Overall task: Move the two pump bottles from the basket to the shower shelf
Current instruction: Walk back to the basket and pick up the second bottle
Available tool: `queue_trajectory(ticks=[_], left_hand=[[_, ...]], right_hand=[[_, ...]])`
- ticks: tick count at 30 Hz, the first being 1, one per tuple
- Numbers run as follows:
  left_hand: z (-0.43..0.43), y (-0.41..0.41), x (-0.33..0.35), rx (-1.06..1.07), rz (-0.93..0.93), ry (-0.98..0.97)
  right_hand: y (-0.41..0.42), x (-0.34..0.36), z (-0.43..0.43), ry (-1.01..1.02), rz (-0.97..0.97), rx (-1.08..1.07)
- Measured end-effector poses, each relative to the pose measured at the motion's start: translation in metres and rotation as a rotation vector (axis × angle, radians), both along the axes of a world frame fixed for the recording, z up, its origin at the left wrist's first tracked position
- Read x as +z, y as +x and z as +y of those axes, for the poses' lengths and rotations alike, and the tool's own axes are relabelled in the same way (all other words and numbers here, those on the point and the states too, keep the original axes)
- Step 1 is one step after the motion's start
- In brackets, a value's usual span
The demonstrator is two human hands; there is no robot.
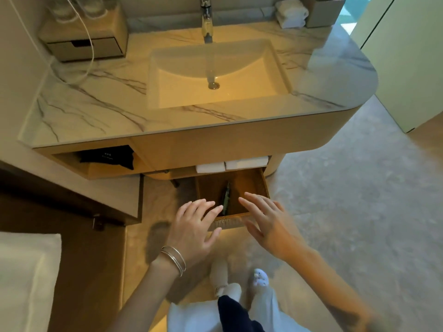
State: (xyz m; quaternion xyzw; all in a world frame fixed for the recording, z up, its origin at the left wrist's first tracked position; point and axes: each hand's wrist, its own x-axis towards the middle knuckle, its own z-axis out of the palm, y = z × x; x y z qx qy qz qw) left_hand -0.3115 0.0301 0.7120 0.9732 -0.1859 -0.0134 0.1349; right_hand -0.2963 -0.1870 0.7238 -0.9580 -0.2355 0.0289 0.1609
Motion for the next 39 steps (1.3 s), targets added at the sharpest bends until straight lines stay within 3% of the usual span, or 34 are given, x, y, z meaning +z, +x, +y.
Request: queue_trajectory(ticks=[10, 18, 23, 39], left_hand=[[-0.027, 0.054, -0.009, 0.199, 0.033, -0.025], [-0.033, 0.103, -0.082, 0.237, 0.065, -0.002], [-0.018, 0.124, -0.182, 0.200, 0.046, 0.048], [-0.013, 0.158, -0.600, 0.216, 0.025, 0.055]], right_hand=[[0.083, -0.022, -0.022, 0.009, 0.058, 0.096], [0.133, -0.095, -0.033, -0.011, 0.072, 0.127], [0.150, -0.188, -0.024, 0.031, 0.142, 0.097], [0.213, -0.604, -0.007, 0.053, 0.206, 0.030]])
